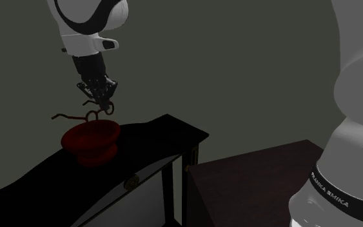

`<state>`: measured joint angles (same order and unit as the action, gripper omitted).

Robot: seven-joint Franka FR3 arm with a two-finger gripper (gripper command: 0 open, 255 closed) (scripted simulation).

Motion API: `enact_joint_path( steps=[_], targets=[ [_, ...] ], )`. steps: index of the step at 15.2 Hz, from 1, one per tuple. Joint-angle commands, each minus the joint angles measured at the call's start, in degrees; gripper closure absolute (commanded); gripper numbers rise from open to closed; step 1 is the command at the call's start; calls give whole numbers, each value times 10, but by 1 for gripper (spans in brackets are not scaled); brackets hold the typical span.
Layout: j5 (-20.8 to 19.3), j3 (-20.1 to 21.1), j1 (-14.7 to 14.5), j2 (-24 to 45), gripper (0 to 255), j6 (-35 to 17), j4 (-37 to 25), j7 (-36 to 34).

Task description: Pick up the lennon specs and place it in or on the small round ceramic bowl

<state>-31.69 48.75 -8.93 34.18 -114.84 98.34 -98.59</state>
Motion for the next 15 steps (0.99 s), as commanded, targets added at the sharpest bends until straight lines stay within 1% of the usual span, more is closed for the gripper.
enact_joint_path(
  steps=[1, 3, 15],
  targets=[
    [7, 6, 3, -9, 255, 11, -4, 4],
    [15, 12, 3, -18, 255, 21, -6, 4],
    [-27, -20, -16, 30, 255, -40, 18, -23]
  ],
)
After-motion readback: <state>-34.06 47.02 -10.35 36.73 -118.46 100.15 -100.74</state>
